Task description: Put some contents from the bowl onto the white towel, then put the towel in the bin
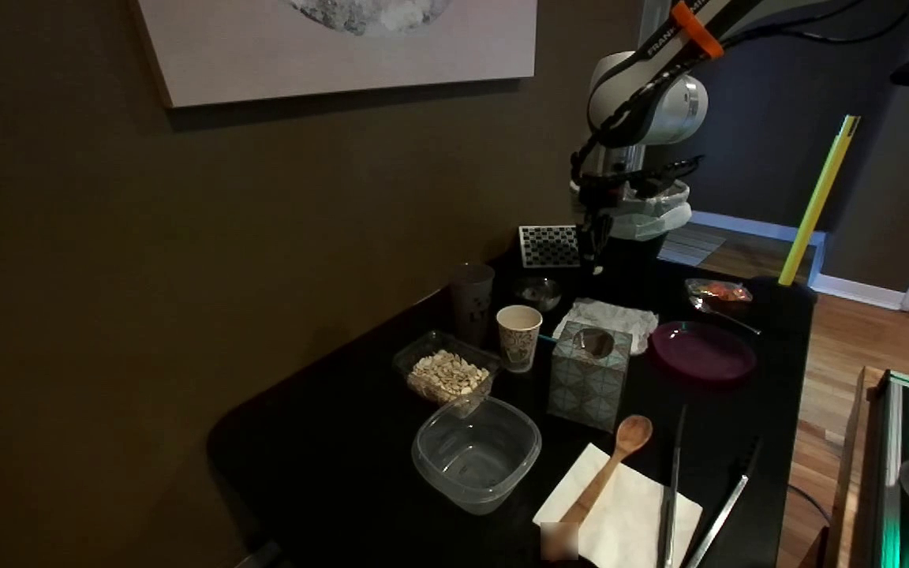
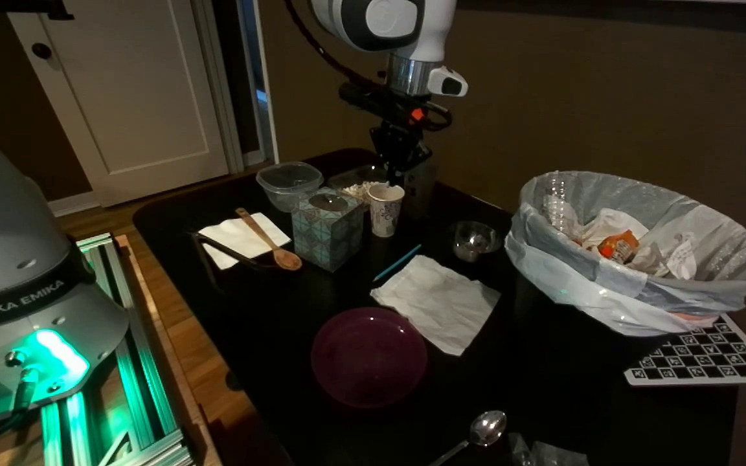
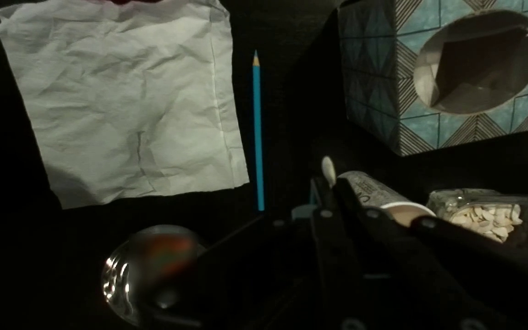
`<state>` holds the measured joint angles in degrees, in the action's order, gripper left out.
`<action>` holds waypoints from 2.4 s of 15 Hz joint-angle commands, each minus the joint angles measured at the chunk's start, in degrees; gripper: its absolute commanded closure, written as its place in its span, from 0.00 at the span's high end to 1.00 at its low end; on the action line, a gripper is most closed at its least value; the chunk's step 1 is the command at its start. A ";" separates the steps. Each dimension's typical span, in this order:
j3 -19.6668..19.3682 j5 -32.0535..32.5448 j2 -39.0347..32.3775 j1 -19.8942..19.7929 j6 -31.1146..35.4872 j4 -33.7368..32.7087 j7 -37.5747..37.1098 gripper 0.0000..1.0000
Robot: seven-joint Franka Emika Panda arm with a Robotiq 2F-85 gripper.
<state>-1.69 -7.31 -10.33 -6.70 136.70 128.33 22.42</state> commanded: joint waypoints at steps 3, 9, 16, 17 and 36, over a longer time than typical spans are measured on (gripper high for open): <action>-2.47 6.10 -3.09 -1.42 3.56 2.15 0.73 0.01; -5.40 10.12 -7.37 -4.44 18.87 6.91 -0.63 0.01; -5.39 9.38 -14.84 -7.55 33.76 7.86 -3.76 0.01; -5.32 9.48 -15.93 -7.68 35.03 7.48 -4.38 0.01; -3.62 9.01 -25.29 -7.38 42.58 1.10 -13.67 0.91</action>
<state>-5.91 1.67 -34.12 -13.70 177.93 130.50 10.39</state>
